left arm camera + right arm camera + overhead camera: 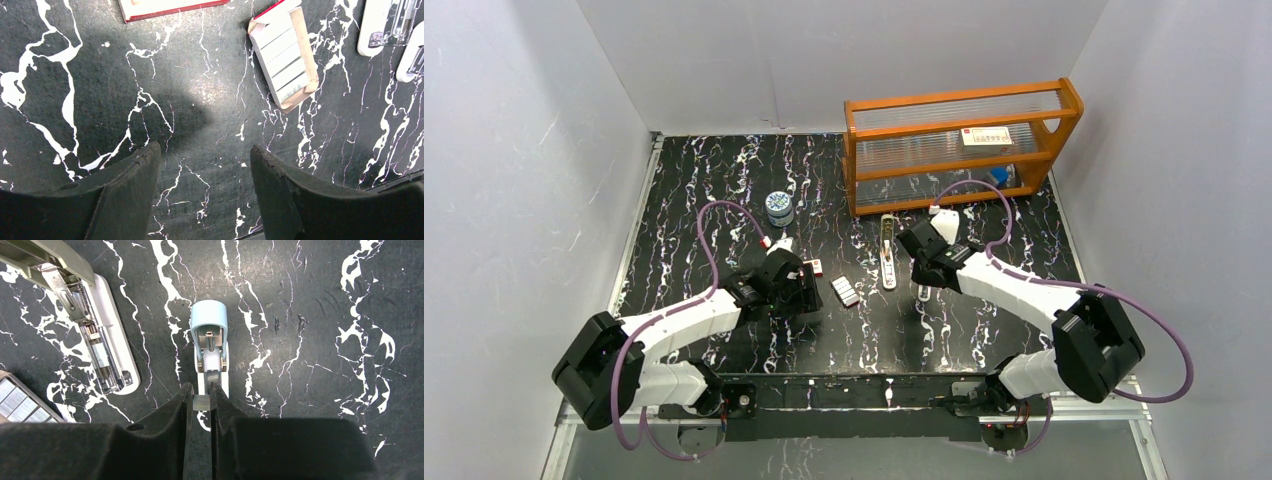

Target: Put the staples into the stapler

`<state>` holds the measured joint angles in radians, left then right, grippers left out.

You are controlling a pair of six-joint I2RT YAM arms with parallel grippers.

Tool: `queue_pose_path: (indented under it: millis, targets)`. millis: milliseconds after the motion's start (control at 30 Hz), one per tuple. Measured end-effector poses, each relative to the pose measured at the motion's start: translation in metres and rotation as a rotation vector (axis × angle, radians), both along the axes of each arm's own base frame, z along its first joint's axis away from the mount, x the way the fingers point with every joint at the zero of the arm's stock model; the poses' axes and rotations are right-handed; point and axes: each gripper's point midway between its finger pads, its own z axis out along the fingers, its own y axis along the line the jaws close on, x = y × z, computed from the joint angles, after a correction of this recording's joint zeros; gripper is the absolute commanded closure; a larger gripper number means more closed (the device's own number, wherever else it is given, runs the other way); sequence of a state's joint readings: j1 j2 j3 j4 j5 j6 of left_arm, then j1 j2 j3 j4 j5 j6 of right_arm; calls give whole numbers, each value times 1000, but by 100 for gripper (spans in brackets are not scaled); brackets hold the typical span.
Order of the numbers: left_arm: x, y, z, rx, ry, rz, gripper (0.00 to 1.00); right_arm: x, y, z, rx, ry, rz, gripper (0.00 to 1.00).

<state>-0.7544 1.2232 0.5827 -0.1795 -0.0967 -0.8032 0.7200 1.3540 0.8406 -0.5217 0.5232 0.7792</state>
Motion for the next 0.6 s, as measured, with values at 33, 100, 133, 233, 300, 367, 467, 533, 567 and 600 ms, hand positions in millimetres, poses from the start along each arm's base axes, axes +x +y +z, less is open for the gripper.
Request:
queue_pose_path:
  millis: [33,100,133,233,300,367,467,533,567,600]
  targets:
    - [0,0,1,-2,-2,0,37,0,0,-2,-2,2,0,76]
    - [1,-1,1,-2,-3,-1,37,1,0,-5,-5,6,-1,76]
    - [1,-1,1,-2,-3,-1,37,2,0,-7,-6,9,-2,76]
    - [1,-1,0,2,-1,-3,37,2,-2,-13,-18,17,1,76]
    - [0,0,-1,5,3,-3,37,1,-5,-17,-30,30,5,76]
    - [0,0,-2,7,5,-3,37,3,-5,-19,-28,30,8,76]
    - [0,0,-2,8,6,-5,37,2,-6,-21,-30,36,10,76]
    - [0,0,-3,11,8,-6,37,3,-6,-23,-29,41,14,76]
    - [0,0,-4,12,11,-7,37,3,-5,-23,-28,42,17,76]
    - [-1,0,-5,14,13,-8,37,3,-5,-24,-25,41,18,76]
